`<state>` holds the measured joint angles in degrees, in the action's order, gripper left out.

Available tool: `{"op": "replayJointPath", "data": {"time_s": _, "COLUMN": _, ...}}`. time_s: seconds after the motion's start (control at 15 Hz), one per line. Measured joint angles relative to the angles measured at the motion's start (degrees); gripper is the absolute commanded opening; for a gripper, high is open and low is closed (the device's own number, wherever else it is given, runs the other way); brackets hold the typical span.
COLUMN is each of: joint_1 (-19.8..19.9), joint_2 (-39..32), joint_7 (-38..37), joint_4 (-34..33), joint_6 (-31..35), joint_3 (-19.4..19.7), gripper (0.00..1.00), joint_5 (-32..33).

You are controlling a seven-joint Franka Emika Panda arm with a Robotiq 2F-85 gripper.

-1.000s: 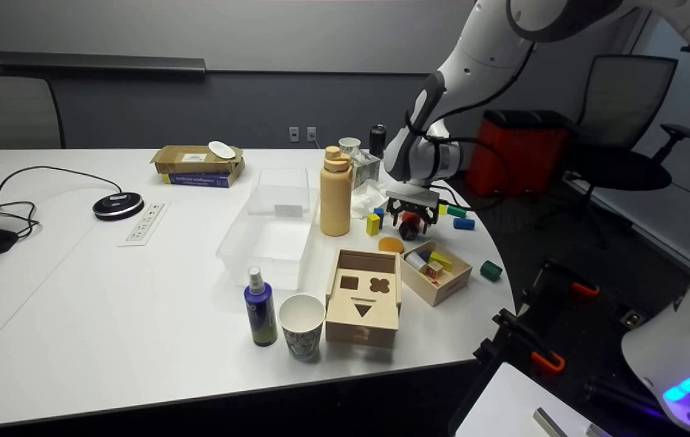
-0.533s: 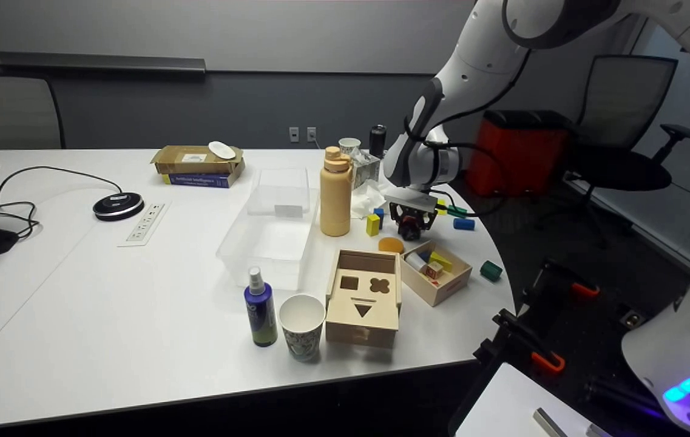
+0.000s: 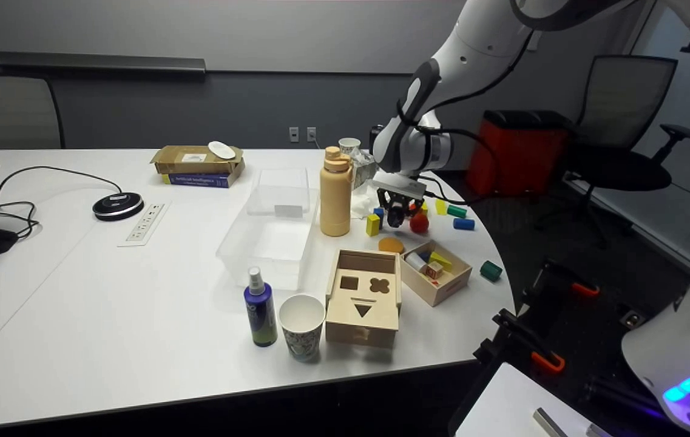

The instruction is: Put the black object in the bowl

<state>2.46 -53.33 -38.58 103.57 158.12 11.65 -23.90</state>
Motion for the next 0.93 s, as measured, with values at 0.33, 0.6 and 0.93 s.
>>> {"op": "replayJointPath", "data": {"time_s": 0.33, "joint_1": -5.3, "joint_2": 11.6, "joint_7": 0.0, "joint_4": 6.1, "joint_6": -10.6, "joint_3": -0.5, "gripper": 0.14, "joint_5": 3.3}}
{"op": "replayJointPath", "data": {"time_s": 0.6, "joint_1": -6.9, "joint_2": 20.1, "joint_7": 1.5, "joint_4": 7.3, "joint_6": -17.8, "joint_3": -6.3, "gripper": 0.14, "joint_5": 4.7}}
{"op": "replayJointPath", "data": {"time_s": 0.93, "joint_1": -6.9, "joint_2": 21.5, "joint_7": 10.9, "joint_4": 5.6, "joint_6": -13.2, "joint_3": -15.1, "gripper": 0.14, "joint_5": 2.7}}
